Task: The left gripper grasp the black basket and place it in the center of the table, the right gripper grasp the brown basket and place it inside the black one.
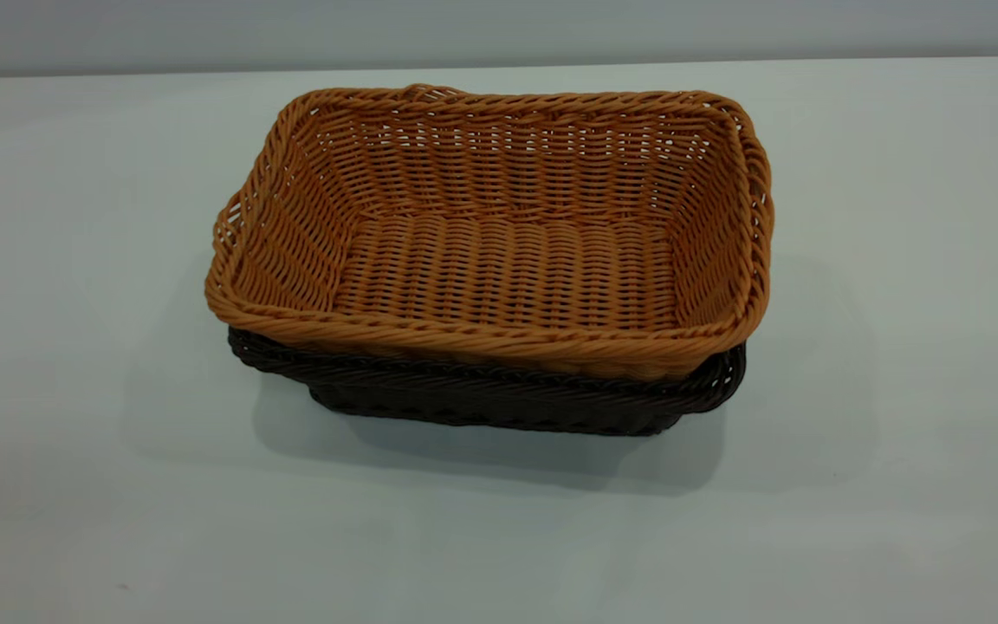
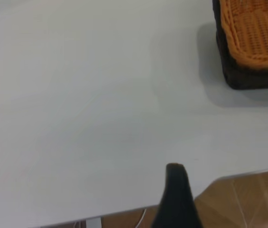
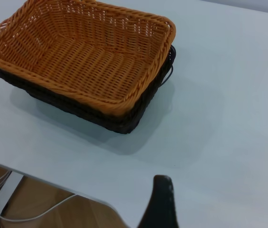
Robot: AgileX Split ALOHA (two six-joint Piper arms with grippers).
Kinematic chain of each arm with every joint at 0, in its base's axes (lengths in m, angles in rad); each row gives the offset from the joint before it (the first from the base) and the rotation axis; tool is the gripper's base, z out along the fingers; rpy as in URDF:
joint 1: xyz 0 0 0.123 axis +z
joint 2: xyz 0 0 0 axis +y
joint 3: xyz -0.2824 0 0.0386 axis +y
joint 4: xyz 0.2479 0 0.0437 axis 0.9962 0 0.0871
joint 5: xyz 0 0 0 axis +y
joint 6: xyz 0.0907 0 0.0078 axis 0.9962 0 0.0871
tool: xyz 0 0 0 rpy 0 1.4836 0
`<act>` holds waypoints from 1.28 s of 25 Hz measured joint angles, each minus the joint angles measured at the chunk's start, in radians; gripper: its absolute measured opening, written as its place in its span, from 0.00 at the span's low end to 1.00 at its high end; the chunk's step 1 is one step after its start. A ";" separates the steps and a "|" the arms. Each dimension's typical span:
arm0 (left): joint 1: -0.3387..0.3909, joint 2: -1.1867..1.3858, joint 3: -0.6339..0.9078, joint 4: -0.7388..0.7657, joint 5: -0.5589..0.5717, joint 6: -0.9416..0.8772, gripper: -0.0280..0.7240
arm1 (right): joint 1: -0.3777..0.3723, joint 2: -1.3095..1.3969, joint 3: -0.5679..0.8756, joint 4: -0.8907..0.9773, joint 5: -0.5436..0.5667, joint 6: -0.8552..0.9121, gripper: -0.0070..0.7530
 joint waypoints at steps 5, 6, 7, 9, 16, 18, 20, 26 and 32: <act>0.000 -0.007 0.027 -0.006 -0.025 0.006 0.71 | 0.000 0.000 0.000 0.009 0.000 -0.007 0.76; 0.000 -0.007 0.028 -0.008 -0.025 0.006 0.71 | 0.000 0.000 0.000 0.010 0.000 -0.007 0.76; 0.000 -0.007 0.028 -0.008 -0.026 0.007 0.71 | 0.000 0.000 0.000 0.011 0.000 -0.007 0.75; 0.000 -0.007 0.028 -0.008 -0.029 0.009 0.71 | 0.000 0.000 0.000 0.011 0.000 -0.007 0.74; 0.000 -0.007 0.028 -0.022 -0.030 0.009 0.71 | 0.000 0.000 0.000 0.012 0.000 -0.007 0.69; 0.000 -0.007 0.028 -0.022 -0.031 0.009 0.71 | 0.000 0.000 0.000 0.012 0.000 -0.007 0.66; 0.000 -0.007 0.028 -0.022 -0.032 0.009 0.71 | 0.000 0.000 0.000 0.012 0.000 -0.007 0.64; 0.014 -0.008 0.028 -0.023 -0.032 0.007 0.71 | 0.000 0.000 0.000 0.012 0.000 -0.007 0.58; 0.060 -0.008 0.028 -0.018 -0.032 -0.011 0.71 | 0.000 0.000 0.000 0.012 0.000 -0.007 0.51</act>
